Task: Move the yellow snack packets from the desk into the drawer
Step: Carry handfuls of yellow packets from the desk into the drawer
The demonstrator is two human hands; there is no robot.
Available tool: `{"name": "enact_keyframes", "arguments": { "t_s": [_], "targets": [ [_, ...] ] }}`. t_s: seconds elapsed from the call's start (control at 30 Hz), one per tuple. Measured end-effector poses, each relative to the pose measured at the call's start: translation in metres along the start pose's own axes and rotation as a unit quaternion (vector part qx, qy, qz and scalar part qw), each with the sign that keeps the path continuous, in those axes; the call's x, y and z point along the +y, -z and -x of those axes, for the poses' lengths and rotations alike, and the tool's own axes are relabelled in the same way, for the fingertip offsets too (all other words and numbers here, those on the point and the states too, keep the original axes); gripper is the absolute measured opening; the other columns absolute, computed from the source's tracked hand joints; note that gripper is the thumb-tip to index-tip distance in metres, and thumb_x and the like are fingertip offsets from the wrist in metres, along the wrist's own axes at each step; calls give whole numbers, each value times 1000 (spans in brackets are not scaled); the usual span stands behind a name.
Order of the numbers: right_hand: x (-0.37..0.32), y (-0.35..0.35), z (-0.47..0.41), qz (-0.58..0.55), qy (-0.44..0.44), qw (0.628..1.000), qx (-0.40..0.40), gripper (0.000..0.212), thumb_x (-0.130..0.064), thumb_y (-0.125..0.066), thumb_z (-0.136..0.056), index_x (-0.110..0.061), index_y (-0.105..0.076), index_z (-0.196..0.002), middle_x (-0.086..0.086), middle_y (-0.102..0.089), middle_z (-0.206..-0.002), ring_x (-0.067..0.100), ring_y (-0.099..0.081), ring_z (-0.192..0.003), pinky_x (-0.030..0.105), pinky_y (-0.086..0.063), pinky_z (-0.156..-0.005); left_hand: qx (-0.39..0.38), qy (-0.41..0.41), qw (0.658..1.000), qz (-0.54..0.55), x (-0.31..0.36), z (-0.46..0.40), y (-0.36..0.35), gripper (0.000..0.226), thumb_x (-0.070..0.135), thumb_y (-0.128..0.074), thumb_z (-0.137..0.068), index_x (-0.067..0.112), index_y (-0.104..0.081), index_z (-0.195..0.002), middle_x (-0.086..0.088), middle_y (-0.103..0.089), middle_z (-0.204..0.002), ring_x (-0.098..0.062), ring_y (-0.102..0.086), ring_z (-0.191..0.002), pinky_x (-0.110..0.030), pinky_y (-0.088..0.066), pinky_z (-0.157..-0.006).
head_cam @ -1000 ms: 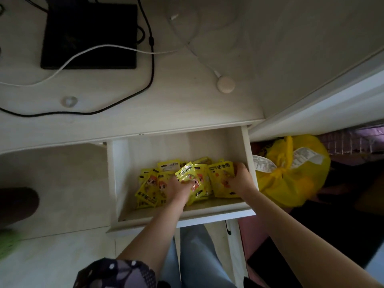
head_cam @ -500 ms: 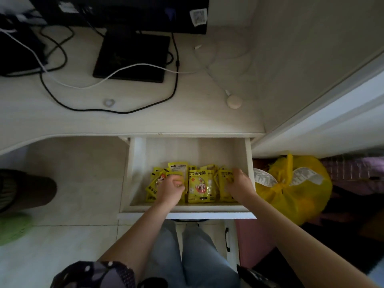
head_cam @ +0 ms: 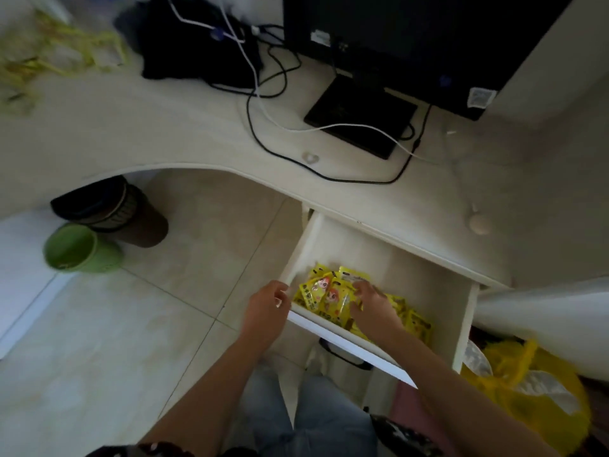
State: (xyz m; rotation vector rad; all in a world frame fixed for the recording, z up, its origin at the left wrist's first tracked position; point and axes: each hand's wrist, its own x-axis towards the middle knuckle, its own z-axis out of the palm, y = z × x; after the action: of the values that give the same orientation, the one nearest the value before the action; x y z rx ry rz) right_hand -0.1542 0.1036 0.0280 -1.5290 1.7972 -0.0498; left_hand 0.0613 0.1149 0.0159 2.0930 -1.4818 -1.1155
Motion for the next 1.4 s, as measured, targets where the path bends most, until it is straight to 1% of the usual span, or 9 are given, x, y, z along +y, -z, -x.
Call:
{"name": "enact_keyframes", "arguments": {
  "t_s": [0.13, 0.23, 0.33, 0.43, 0.63, 0.83, 0.93, 1.17, 1.4],
  "targets": [
    [-45, -22, -4, 47, 70, 996, -26, 38, -17, -48, -93, -14, -46, -131, 10, -56, -128, 26, -55, -116, 31, -43, -91, 47, 42, 998, 18, -35, 13, 31, 21, 15, -54, -93, 19, -65, -109, 6, -63, -90, -9, -58, -81, -14, -40, -68],
    [-82, -44, -6, 78, 111, 990, -46, 37, -16, -47, -93, -15, -48, -130, 8, -56, -128, 25, -52, -118, 31, -41, -99, 75, 72, 994, 24, -63, 22, 56, 21, 17, -54, -93, 20, -64, -111, 7, -61, -87, -8, -56, -69, -15, -41, -63],
    [-120, -66, -8, 92, 150, 982, -63, 37, -18, -47, -93, -14, -48, -130, 7, -55, -128, 24, -53, -118, 25, -37, -92, 93, 93, 991, 20, -91, 27, 85, 20, 21, -54, -93, 22, -63, -112, 5, -63, -90, -5, -53, -61, -15, -40, -58],
    [-158, -89, -11, 98, 182, 975, -80, 36, -15, -48, -92, -9, -50, -128, 12, -55, -126, 28, -54, -116, 34, -44, -96, 109, 107, 988, 3, -118, 31, 117, 23, 24, -52, -94, 24, -61, -114, 5, -64, -96, -10, -56, -71, -20, -42, -65],
    [-237, -137, -21, 116, 191, 972, -75, 34, -15, -45, -92, -11, -51, -125, 8, -58, -121, 24, -55, -110, 26, -40, -88, 136, 103, 983, -63, -173, 28, 181, 27, 31, -49, -95, 28, -58, -121, 4, -63, -105, -7, -56, -84, -18, -43, -75],
    [-315, -164, -35, 98, 217, 968, -78, 35, -15, -42, -94, -9, -49, -128, 9, -57, -124, 22, -54, -113, 31, -43, -97, 193, 103, 972, -82, -208, 12, 249, 27, 31, -51, -94, 27, -58, -120, 6, -64, -108, -10, -59, -94, -25, -51, -80],
    [-355, -166, -45, 101, 240, 963, -66, 35, -16, -44, -94, -10, -49, -128, 9, -57, -125, 23, -54, -114, 29, -41, -95, 218, 102, 967, -87, -224, -1, 283, 27, 30, -52, -93, 26, -59, -119, 7, -66, -105, -11, -58, -99, -26, -51, -79],
    [-441, -163, -88, 89, 275, 956, -53, 35, -16, -48, -92, -9, -51, -127, 9, -59, -125, 23, -56, -113, 30, -43, -94, 265, 104, 955, -86, -240, -48, 344, 25, 30, -54, -92, 24, -61, -116, 9, -67, -101, -10, -55, -98, -25, -48, -76],
    [-518, -163, -156, 102, 305, 945, -56, 35, -16, -49, -91, -8, -51, -126, 10, -59, -122, 25, -56, -111, 32, -44, -92, 287, 117, 947, -84, -242, -119, 403, 26, 29, -54, -92, 23, -61, -116, 7, -66, -104, -12, -56, -99, -27, -49, -81]
  ]
}}
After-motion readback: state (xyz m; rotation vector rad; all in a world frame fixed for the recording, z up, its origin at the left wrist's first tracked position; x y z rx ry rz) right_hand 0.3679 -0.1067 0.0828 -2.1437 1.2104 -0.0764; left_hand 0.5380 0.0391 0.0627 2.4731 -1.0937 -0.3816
